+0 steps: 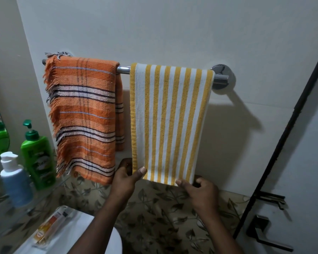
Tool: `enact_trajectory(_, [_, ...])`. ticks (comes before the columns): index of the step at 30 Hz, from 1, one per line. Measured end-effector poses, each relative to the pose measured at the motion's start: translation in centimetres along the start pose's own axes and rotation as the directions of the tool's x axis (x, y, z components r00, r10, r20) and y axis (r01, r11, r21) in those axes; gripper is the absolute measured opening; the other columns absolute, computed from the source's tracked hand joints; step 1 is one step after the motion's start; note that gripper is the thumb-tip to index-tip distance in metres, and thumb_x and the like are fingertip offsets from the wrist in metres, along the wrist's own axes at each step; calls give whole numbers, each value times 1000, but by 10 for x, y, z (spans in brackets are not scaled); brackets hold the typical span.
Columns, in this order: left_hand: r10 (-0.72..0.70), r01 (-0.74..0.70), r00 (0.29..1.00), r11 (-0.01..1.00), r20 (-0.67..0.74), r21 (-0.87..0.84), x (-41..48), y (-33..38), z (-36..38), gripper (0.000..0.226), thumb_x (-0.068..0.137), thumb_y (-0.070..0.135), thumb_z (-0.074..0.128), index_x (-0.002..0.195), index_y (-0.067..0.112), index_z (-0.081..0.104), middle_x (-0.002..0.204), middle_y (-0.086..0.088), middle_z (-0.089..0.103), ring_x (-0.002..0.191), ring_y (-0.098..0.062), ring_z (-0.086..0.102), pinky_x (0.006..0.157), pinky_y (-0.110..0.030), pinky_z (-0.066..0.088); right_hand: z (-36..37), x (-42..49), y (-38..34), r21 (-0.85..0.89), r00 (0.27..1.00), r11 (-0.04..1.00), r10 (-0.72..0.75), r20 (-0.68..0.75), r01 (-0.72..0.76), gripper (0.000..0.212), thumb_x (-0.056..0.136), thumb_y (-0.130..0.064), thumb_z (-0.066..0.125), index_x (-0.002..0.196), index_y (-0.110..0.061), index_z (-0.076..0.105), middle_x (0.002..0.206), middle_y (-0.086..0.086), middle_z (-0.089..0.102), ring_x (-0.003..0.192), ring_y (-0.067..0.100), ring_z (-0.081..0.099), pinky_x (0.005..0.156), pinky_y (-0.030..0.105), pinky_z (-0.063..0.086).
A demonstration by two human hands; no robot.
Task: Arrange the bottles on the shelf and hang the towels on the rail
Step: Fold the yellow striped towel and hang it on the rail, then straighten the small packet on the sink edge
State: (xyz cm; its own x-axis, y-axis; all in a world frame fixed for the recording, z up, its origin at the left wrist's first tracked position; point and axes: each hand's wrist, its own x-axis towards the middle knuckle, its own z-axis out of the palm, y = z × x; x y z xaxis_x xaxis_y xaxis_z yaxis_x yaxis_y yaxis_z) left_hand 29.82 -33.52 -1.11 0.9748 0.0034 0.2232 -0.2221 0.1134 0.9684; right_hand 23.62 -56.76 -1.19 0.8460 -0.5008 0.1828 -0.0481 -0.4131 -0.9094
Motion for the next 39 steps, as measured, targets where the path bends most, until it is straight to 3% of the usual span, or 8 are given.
enact_trajectory(7, [2,-3,1000,1000,-18,-17,-1,-1,0,32,94,17,76,124,22,63,117,1,78,109,-17,75,94,-39,61,7,0,1,0,1000,1000,-16,-25,16,113,45,-98,67,106,-3,76,83,6,79,73,21,75,63,34,60])
enact_trajectory(12, [15,-15,999,1000,-45,17,-5,-1,0,25,96,14,74,119,22,65,112,-1,79,105,-19,76,89,-38,61,7,-3,-3,-14,999,1000,5,-32,-5,92,66,-67,85,128,-1,71,104,15,79,80,17,71,78,32,58])
enact_trajectory(16, [3,-1,999,999,-53,40,-7,2,-3,26,96,17,75,120,20,65,112,-3,77,104,-20,75,84,-33,61,9,-4,-4,-34,1000,999,11,-27,-12,84,71,-66,85,124,-2,73,85,2,73,70,8,65,71,31,57])
enact_trajectory(20, [-35,36,998,999,-46,23,-11,5,-2,29,97,18,75,124,16,65,116,-6,76,105,-23,75,81,-33,62,13,-7,4,44,999,998,42,-4,-42,96,68,-75,81,131,-4,69,112,7,78,96,21,76,83,40,64])
enact_trajectory(23, [-115,115,993,993,-21,9,-20,1,-5,31,97,25,75,124,15,65,116,-8,77,99,-27,79,81,-43,66,12,-16,8,265,989,953,139,39,-145,88,76,-60,86,140,-4,61,125,7,74,94,20,77,84,41,65])
enact_trajectory(27, [-220,218,971,976,-91,-26,-42,-14,-7,20,99,22,73,113,10,68,106,-16,79,75,-27,77,69,-39,64,17,-40,18,532,960,802,259,102,-273,33,91,-24,82,112,-6,64,104,11,79,83,20,80,61,28,57])
enact_trajectory(31, [-296,293,949,955,-111,-41,-64,-35,-11,9,101,17,70,97,9,69,100,-26,77,68,-27,72,67,-36,58,34,-61,39,509,930,779,297,217,-367,27,92,-28,81,99,-7,66,91,9,79,70,19,74,54,26,52])
enact_trajectory(39, [-368,397,904,911,-218,109,-99,-71,-29,7,99,14,70,93,10,74,89,-14,79,66,-21,74,70,-39,61,82,-88,56,273,862,902,176,475,-335,16,94,-19,78,83,-14,67,80,7,77,64,16,69,59,30,51])
